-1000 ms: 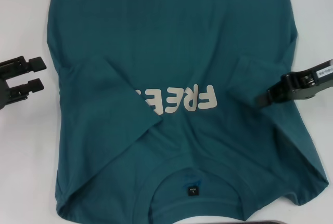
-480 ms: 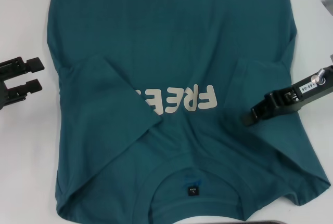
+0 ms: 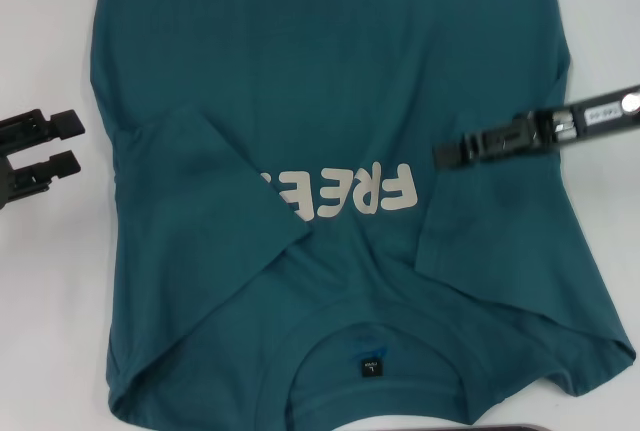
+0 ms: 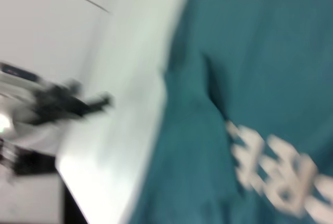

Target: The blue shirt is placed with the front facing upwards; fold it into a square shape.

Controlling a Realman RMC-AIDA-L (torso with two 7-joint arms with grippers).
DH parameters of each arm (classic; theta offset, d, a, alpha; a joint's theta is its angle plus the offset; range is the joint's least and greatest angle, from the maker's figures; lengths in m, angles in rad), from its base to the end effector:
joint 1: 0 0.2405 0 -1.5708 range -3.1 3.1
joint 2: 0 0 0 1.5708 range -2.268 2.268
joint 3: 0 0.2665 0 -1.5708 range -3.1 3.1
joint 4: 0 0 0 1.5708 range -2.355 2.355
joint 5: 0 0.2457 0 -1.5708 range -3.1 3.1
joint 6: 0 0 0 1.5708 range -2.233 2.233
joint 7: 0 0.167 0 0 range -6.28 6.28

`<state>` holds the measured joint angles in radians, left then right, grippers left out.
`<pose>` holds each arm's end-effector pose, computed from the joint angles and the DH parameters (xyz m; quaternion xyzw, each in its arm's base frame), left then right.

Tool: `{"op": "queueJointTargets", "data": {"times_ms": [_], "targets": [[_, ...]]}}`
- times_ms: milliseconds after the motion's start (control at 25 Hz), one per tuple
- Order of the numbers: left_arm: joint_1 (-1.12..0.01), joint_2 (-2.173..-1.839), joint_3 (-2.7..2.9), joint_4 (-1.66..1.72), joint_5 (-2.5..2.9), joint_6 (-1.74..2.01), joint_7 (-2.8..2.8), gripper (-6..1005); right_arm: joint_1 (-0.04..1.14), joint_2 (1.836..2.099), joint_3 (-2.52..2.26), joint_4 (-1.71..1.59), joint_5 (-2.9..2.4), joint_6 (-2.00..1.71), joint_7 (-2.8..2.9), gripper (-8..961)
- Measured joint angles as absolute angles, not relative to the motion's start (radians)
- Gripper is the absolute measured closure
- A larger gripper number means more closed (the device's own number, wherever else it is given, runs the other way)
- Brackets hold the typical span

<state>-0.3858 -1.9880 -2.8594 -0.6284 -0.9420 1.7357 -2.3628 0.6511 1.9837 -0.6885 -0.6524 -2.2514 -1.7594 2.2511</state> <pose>-0.3742 0.3051 0.0478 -0.6287 -0.7049 -0.3248 0.0484 0.2718 0.3693 -0.0001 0.8282 -0.5436 -0.1270 0.0488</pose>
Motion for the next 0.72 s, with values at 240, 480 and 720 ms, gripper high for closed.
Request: {"op": "queueJointTargets", "data": {"times_ms": [240, 480, 720], "targets": [[-0.384, -1.991, -2.859, -0.633, -1.006, 1.778, -2.267, 278, 0.612, 1.952, -0.597, -0.559, -2.090, -1.742, 2.145, 365], [-0.379, -1.995, -2.860, -0.626, -1.053, 1.825, -2.206, 278, 0.608, 1.944, -0.606, -0.547, -2.092, -1.760, 2.182, 270], [-0.356, -1.967, -2.856, -0.607, -1.051, 1.930, -2.246, 278, 0.603, 1.936, -0.612, -0.559, -2.128, -1.809, 2.190, 266]]}}
